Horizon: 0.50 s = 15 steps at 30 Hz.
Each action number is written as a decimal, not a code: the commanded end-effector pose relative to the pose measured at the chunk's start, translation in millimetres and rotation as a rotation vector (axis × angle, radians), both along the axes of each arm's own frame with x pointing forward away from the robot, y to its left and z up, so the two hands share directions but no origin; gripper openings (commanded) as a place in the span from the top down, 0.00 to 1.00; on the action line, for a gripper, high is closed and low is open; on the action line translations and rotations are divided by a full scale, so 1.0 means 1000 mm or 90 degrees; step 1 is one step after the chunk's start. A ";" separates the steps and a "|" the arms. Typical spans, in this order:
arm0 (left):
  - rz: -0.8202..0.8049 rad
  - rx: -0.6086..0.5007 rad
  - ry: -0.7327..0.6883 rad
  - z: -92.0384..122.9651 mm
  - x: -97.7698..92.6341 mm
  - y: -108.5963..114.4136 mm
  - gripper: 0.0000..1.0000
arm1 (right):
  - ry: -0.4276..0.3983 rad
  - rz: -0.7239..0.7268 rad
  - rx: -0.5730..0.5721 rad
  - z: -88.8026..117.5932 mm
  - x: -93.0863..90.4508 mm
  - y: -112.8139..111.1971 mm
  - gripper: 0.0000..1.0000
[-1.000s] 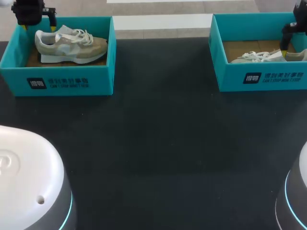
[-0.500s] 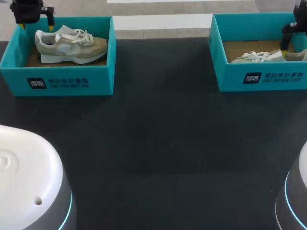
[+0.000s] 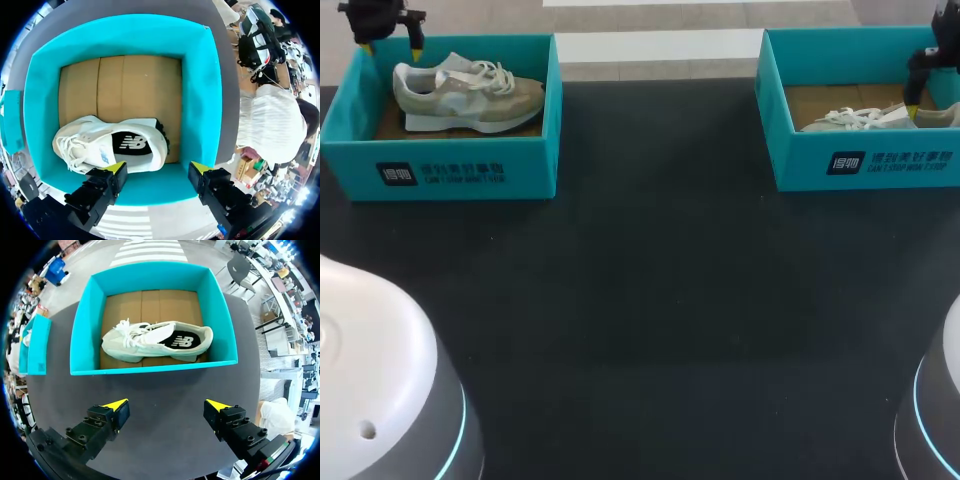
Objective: Take the shoe out of the shoebox, open the shoe tongue, remove and reinsert the insole, then place the shoe into the shoebox
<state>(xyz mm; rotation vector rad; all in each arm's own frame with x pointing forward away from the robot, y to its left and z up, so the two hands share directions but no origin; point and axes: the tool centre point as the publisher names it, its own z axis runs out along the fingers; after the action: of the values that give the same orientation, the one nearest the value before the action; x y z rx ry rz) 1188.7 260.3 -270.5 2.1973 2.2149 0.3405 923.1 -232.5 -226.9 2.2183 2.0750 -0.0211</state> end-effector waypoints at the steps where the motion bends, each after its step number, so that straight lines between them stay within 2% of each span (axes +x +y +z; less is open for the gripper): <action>1: -0.007 -0.012 0.015 -0.009 0.007 0.000 0.50 | 0.000 0.000 0.000 0.000 0.000 0.000 0.00; 3: -0.009 -0.013 0.019 -0.016 0.007 0.001 0.55 | 0.000 0.000 0.000 0.000 0.000 0.000 0.00; 15: -0.019 -0.023 0.029 -0.028 0.004 0.002 0.52 | 0.000 0.000 0.000 0.000 0.000 0.000 0.00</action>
<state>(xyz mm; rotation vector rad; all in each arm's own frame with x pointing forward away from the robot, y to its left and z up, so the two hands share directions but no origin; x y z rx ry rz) 1193.7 261.9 -297.7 2.2391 2.1923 0.2479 923.1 -232.5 -227.0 2.2183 2.0751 -0.0209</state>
